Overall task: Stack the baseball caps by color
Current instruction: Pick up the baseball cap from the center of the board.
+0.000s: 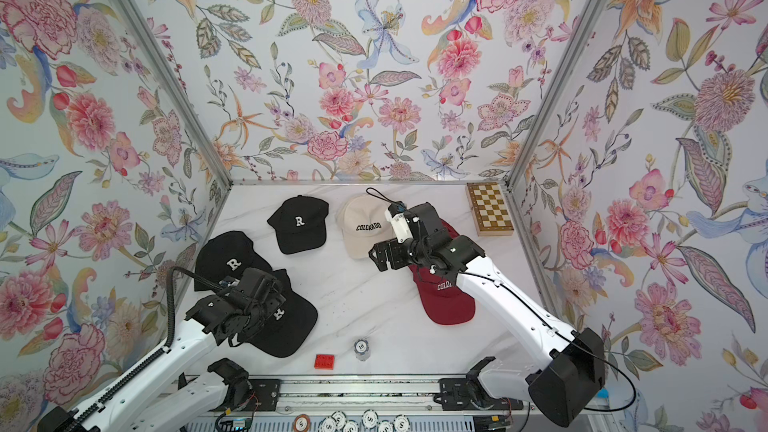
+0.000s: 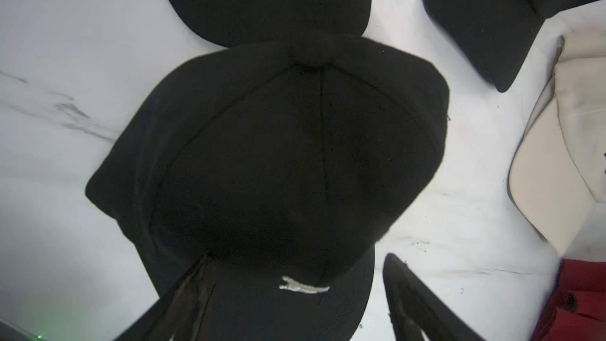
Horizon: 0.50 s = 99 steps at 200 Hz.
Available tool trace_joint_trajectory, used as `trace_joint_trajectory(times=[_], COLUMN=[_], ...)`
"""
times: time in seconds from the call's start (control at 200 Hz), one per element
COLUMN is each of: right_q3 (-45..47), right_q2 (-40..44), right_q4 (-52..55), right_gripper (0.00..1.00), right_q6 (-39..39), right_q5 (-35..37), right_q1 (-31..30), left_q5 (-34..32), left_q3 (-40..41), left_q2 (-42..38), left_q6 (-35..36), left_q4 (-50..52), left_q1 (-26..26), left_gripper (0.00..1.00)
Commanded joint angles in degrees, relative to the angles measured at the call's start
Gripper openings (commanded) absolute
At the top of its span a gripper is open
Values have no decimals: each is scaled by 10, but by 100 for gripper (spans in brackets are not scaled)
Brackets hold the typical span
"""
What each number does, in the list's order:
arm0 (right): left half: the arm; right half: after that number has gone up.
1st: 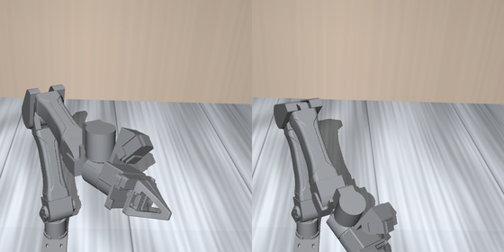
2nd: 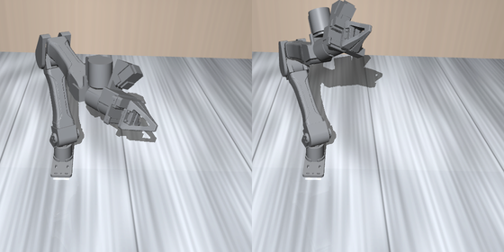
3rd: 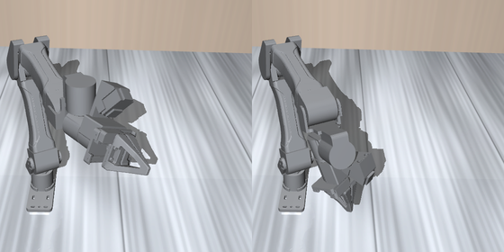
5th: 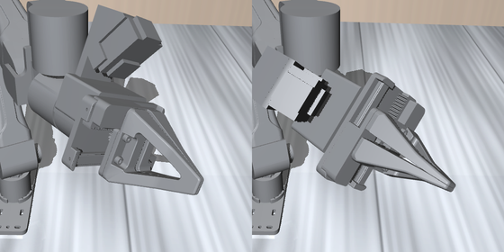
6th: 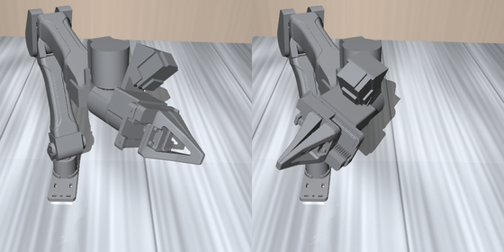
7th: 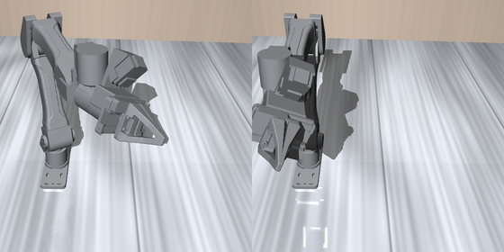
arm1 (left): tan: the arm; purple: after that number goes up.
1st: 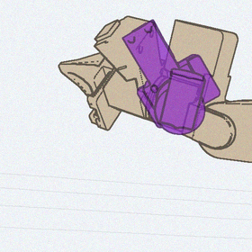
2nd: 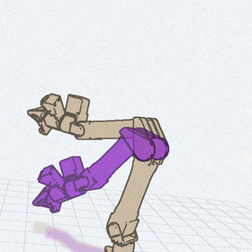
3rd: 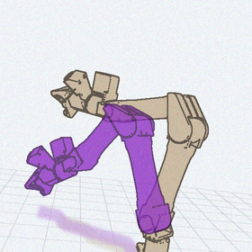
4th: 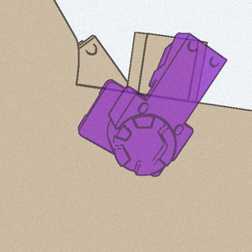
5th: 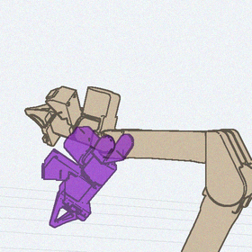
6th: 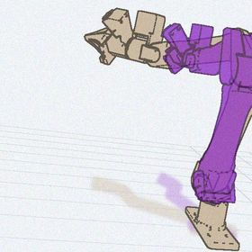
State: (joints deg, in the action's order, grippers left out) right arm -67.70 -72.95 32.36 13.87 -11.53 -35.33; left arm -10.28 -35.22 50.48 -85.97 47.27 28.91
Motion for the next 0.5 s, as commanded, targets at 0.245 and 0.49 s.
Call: trace_joint_trajectory(times=[0.245, 0.49], right_q3=[23, 36], right_q2=[11, 11], right_q4=[8, -2], right_gripper=[99, 99], right_q6=[-6, -9], right_q5=[-18, -42], right_q1=[31, 59], left_q5=[-44, -54], left_q3=[-56, -83], left_q2=[130, 182], left_q6=[56, 75], left_q4=[4, 4], left_q1=[13, 27], left_gripper=[82, 81])
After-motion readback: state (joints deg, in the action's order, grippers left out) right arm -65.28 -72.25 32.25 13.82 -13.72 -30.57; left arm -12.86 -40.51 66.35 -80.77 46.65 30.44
